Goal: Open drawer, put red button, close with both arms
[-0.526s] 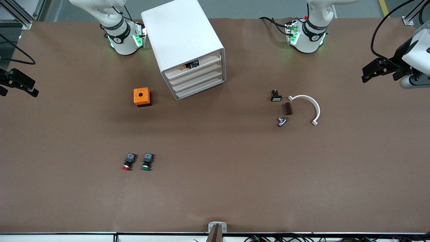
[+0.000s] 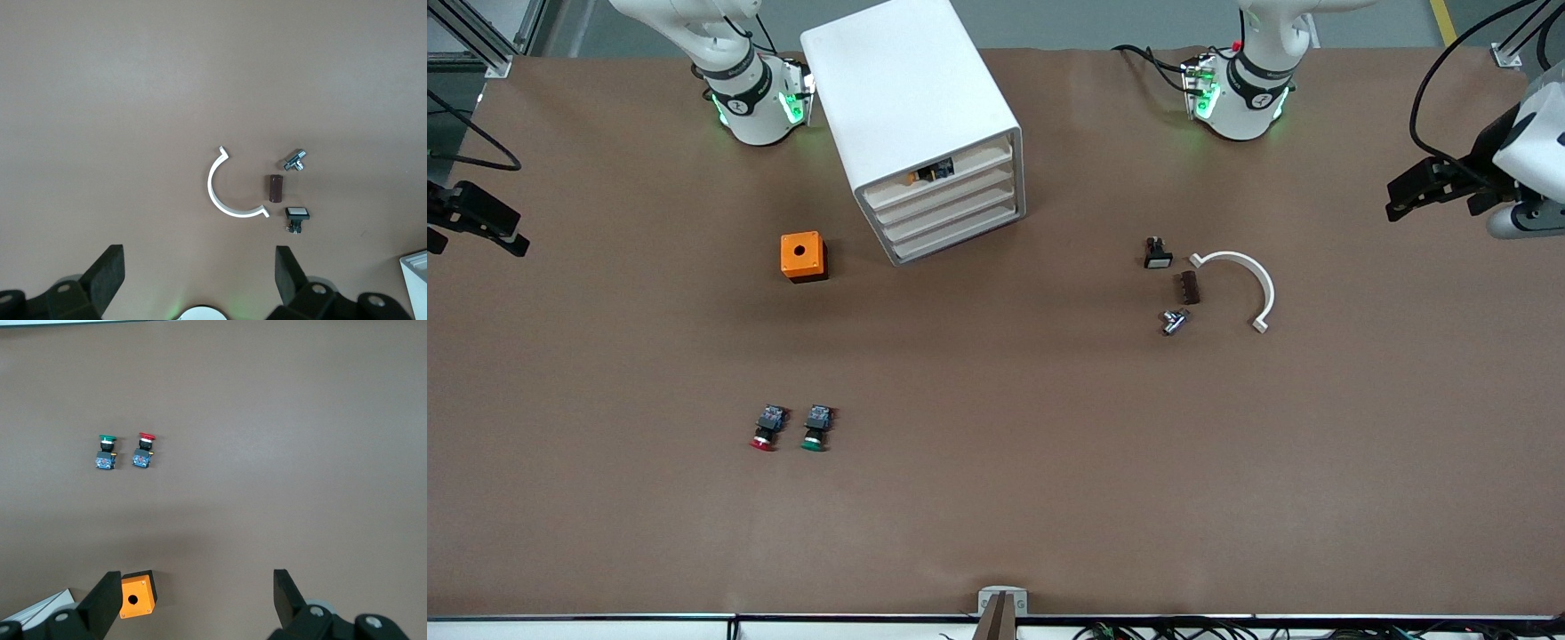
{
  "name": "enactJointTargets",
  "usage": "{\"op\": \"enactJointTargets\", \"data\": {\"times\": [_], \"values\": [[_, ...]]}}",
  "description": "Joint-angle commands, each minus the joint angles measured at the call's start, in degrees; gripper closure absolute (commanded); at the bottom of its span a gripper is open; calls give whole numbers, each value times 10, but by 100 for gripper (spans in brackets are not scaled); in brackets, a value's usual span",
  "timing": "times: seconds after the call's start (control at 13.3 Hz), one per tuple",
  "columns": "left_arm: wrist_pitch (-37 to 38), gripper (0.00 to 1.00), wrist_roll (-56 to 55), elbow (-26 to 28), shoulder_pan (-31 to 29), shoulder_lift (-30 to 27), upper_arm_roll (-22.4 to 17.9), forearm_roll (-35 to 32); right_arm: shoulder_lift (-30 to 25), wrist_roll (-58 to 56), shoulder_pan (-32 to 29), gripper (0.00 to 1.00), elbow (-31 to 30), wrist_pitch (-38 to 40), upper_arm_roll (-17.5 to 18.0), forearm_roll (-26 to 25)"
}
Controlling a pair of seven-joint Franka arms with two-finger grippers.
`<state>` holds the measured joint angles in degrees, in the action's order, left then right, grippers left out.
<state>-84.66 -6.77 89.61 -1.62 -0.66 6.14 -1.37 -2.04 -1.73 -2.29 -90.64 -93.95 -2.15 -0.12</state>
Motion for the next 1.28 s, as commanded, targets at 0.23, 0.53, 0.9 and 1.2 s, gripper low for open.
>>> {"op": "enactJointTargets", "data": {"times": [0.23,0.53,0.9,1.2], "values": [[19,1,2,-48,0,125,5,40,-1,-6,-4,0,5,5,2,2],[19,0,-67,-49,5,192,5,102,-1,-6,-4,0,4,6,3,2],[13,0,-301,-58,79,265,11,177,37,1,6,0,2,2,6,7],[7,0,-428,-81,151,314,11,198,100,1,12,0,3,-9,7,7]]}}
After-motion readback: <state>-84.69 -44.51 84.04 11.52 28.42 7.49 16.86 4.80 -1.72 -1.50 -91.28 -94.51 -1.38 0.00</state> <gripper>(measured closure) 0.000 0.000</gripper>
